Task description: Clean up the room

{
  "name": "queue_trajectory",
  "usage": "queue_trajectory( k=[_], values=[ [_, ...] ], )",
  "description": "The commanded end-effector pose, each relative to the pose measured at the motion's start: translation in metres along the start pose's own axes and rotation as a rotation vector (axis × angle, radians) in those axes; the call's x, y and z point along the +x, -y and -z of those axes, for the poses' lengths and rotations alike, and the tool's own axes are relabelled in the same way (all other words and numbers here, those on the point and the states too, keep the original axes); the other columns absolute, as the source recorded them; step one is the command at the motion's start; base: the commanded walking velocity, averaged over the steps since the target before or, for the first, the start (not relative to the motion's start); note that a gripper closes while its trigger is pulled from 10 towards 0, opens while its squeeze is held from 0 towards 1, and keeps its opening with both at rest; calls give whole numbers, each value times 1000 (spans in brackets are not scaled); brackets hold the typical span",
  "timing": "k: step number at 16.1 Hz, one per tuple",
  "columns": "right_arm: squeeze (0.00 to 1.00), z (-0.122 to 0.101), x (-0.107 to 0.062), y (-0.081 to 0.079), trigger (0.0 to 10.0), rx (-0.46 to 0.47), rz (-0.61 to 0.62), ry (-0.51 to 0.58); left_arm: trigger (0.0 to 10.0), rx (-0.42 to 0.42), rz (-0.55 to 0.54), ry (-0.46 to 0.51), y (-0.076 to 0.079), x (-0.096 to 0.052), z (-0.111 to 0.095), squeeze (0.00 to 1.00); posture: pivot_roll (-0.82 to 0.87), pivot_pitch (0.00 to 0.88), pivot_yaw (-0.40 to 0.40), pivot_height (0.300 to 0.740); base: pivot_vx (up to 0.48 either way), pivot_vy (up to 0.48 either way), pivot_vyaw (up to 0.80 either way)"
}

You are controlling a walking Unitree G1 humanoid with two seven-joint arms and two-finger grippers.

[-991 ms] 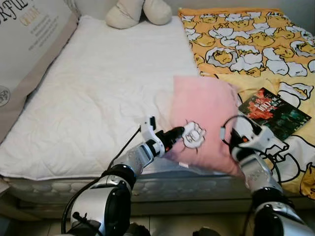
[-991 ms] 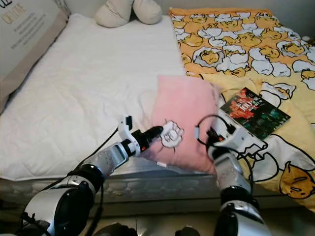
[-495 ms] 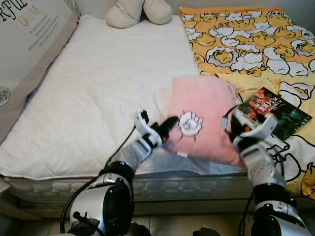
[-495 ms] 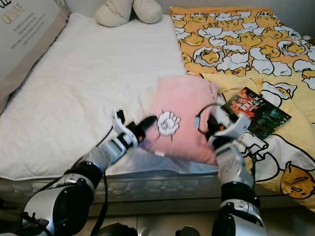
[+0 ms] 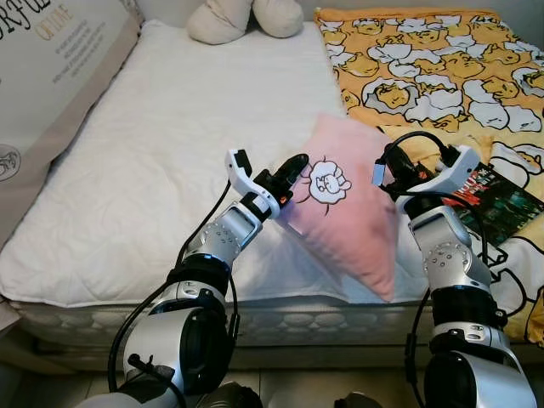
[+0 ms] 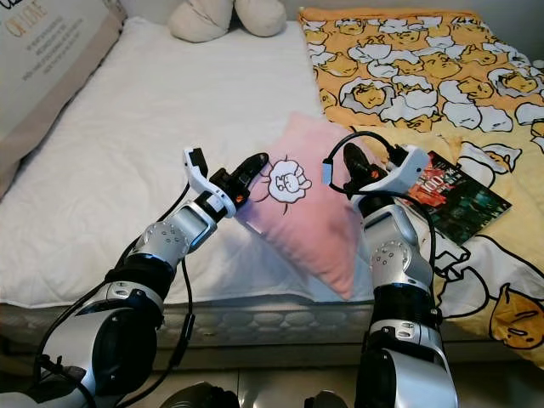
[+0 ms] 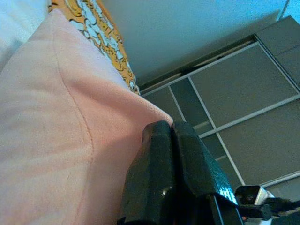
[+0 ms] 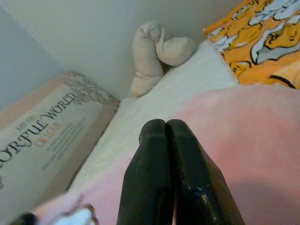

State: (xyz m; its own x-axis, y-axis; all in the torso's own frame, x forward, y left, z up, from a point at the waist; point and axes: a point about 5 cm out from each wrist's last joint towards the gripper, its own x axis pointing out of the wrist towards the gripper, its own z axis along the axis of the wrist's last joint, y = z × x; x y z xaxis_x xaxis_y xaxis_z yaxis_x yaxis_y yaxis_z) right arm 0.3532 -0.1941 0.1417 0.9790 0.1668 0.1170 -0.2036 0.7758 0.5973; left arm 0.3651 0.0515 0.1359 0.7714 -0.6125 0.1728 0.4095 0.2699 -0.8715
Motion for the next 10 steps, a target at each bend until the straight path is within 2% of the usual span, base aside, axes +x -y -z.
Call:
queue_trajectory(
  k=[1,4,5,8,9,10],
  values=[
    [0,4,-3,2,0,-22,9,-24,0,-32,67,-10,16,11,17,0,-160,0,75,706,0,0,0],
    [0,7,-8,9,0,-129,62,-59,0,-12,48,6,12,7,11,0,-159,0,73,706,0,0,0],
    [0,8,-13,16,10000,-166,98,-67,0,1,33,15,11,6,8,0,-160,0,74,706,0,0,0],
    [0,13,-23,29,10000,-202,159,-87,0,56,15,48,11,7,-6,0,-166,0,75,706,0,0,0],
    [0,15,-26,31,10000,-202,169,-93,0,110,-9,60,9,6,-14,0,-169,0,75,706,0,0,0],
    [0,21,-29,32,10000,-214,177,-109,0,256,-72,64,4,3,-26,0,-169,0,73,706,0,0,0]
  ],
)
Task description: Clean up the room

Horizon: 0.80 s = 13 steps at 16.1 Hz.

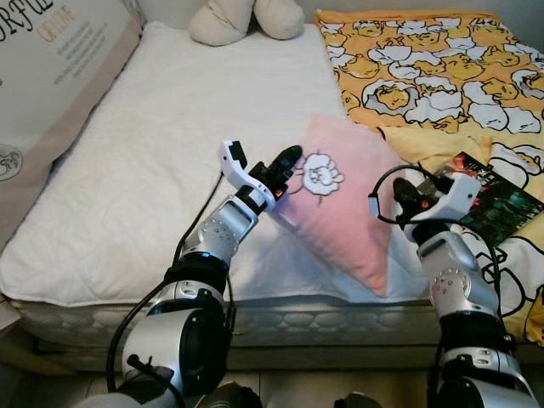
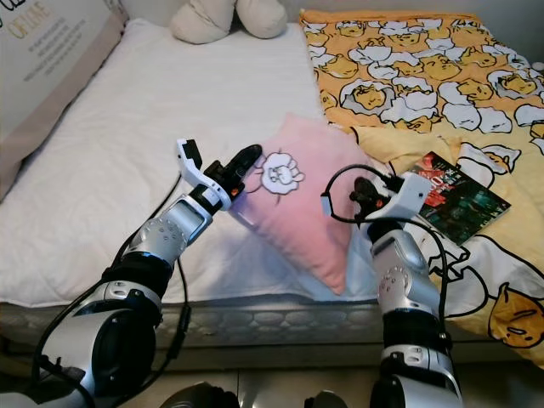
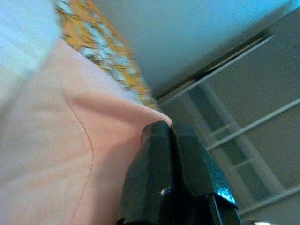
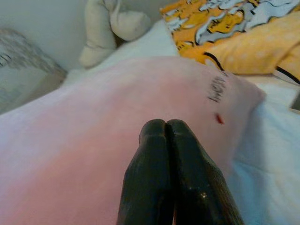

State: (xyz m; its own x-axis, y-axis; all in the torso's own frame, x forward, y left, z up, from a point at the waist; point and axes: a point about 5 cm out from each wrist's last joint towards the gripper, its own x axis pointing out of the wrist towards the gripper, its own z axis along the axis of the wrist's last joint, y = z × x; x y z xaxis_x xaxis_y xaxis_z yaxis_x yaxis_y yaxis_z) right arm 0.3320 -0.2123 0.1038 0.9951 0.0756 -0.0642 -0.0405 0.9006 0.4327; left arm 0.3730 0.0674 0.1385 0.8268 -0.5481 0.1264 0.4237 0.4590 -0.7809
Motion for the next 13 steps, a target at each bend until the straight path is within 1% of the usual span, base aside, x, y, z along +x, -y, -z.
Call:
queue_trajectory(
  k=[1,2,3,4,5,7,11,13],
  values=[
    [0,4,-2,-1,10000,-24,5,-9,0,117,-10,21,5,5,-14,0,-168,0,72,706,0,0,0],
    [0,13,-6,1,10000,-60,27,-30,0,208,-57,31,-2,2,-23,0,-169,0,73,706,0,0,0],
    [0,20,-8,4,10000,-75,45,-47,0,273,-100,43,-7,-1,-31,0,-167,0,73,706,0,0,0],
    [0,24,-10,5,10000,-73,56,-53,0,329,-144,53,-12,-4,-38,0,-166,0,75,706,0,0,0],
    [0,26,-11,6,10000,-75,67,-60,0,390,-179,51,-16,-7,-40,0,-166,0,74,706,0,0,0],
    [0,29,-11,6,10000,-82,70,-69,0,430,-191,44,-17,-6,-35,0,-165,0,72,706,0,0,0],
    [0,32,-13,10,10000,-88,94,-78,0,440,-197,44,-17,-5,-30,0,-164,0,69,706,0,0,0],
    [0,33,-13,9,10000,-108,73,-82,0,464,-194,44,-17,-5,-29,0,-164,0,68,706,0,0,0]
  ],
)
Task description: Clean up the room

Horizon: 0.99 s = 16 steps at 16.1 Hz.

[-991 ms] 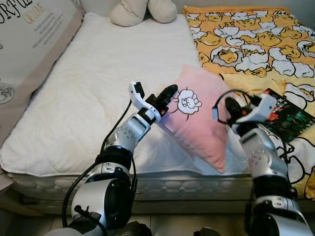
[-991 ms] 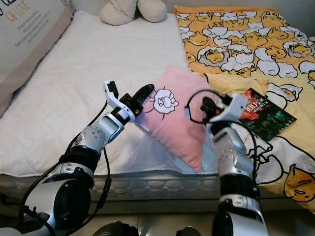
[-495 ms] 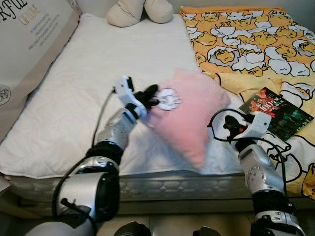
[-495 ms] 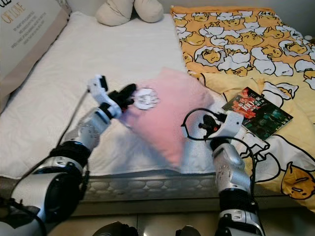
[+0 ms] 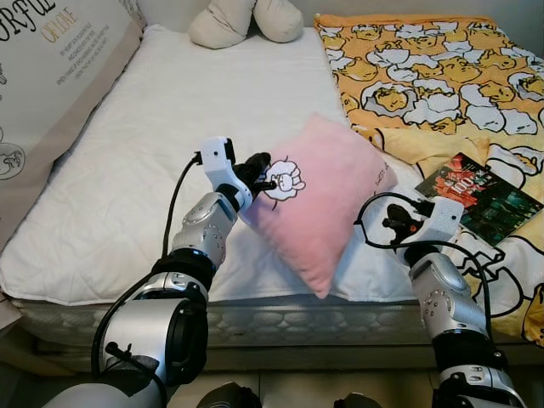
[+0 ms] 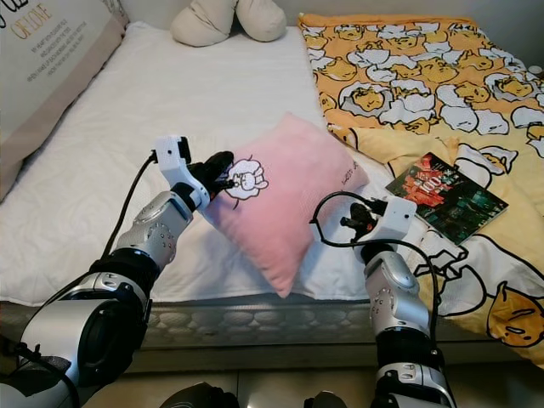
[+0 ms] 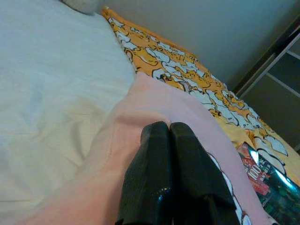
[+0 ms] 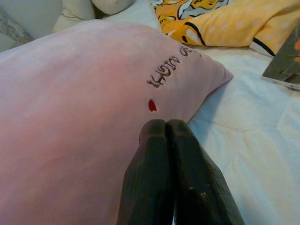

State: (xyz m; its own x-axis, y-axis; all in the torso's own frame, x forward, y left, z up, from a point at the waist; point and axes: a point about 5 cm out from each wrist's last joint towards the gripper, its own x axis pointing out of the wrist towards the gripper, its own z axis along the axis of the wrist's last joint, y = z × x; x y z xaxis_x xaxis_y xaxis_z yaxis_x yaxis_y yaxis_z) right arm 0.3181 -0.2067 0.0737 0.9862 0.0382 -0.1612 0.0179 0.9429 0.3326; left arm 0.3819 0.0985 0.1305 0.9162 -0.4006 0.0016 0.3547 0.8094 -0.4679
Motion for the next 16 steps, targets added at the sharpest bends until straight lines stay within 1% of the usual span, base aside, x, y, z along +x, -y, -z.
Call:
queue_trajectory(
  k=[1,7,11,16],
  values=[
    [0,3,-1,0,10000,-20,-14,-11,0,39,13,34,4,4,-10,0,-164,0,68,706,0,0,0],
    [0,10,-3,5,10000,-19,-5,-38,0,51,11,30,6,5,-8,0,-162,0,66,706,0,0,0],
    [0,10,-2,4,10000,-29,-12,-41,0,53,6,28,6,5,-8,0,-162,0,67,706,0,437,0],
    [0,8,0,5,10000,-37,-6,-36,0,34,-11,30,5,5,-7,0,-161,0,68,706,0,480,714]
  ],
)
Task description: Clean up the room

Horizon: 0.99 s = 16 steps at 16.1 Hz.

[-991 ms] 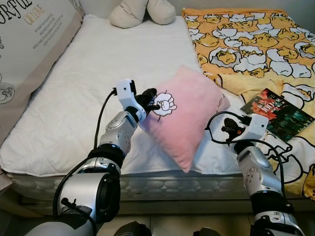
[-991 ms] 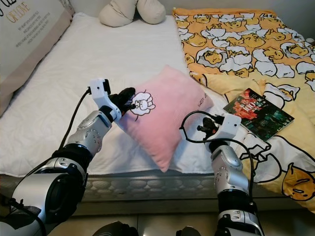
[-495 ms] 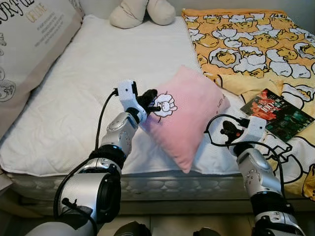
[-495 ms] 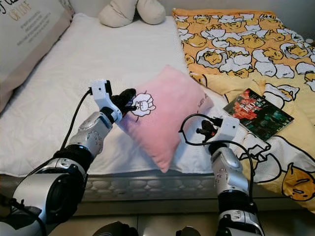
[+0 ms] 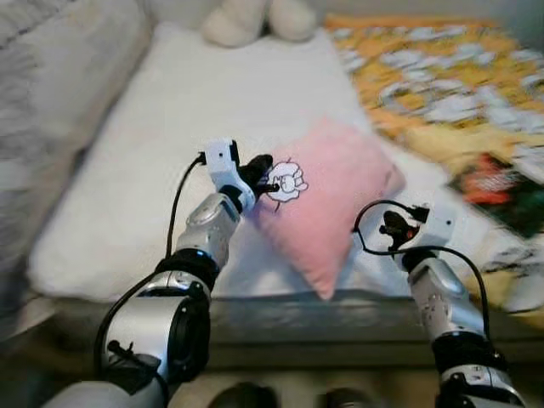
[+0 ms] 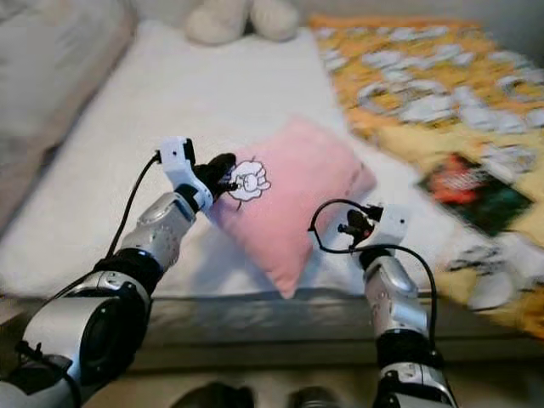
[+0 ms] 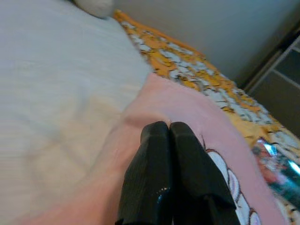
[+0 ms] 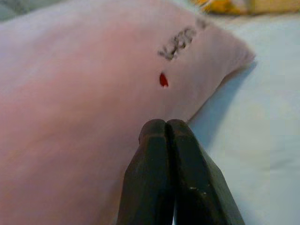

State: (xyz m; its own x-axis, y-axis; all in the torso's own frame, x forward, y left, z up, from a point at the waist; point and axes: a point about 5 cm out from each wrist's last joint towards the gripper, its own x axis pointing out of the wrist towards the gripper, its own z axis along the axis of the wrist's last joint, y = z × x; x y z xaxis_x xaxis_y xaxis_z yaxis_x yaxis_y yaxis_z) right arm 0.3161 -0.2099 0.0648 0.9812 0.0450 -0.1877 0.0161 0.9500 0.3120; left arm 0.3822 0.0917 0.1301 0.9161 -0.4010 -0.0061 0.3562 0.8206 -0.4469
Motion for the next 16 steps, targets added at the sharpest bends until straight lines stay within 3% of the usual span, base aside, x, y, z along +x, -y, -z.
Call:
queue_trajectory(
  k=[1,6,12,13,16],
  values=[
    [0,0,1,-1,10000,-17,-9,-9,0,2,-11,37,0,2,-10,0,-158,0,67,706,0,480,675],
    [0,2,2,0,10000,-10,-3,-15,0,-3,-11,27,4,4,-5,0,-158,0,65,706,0,480,234],
    [0,5,2,1,10000,-4,7,-27,0,60,-22,-12,8,4,3,0,-159,0,67,714,0,0,176],
    [0,5,2,2,10000,-8,6,-26,10000,65,-45,-22,6,3,4,0,-156,0,65,714,0,0,0],
    [0,5,2,2,10000,-12,2,-30,10000,80,-66,-22,4,2,5,0,-155,0,64,714,0,0,0]
  ],
)
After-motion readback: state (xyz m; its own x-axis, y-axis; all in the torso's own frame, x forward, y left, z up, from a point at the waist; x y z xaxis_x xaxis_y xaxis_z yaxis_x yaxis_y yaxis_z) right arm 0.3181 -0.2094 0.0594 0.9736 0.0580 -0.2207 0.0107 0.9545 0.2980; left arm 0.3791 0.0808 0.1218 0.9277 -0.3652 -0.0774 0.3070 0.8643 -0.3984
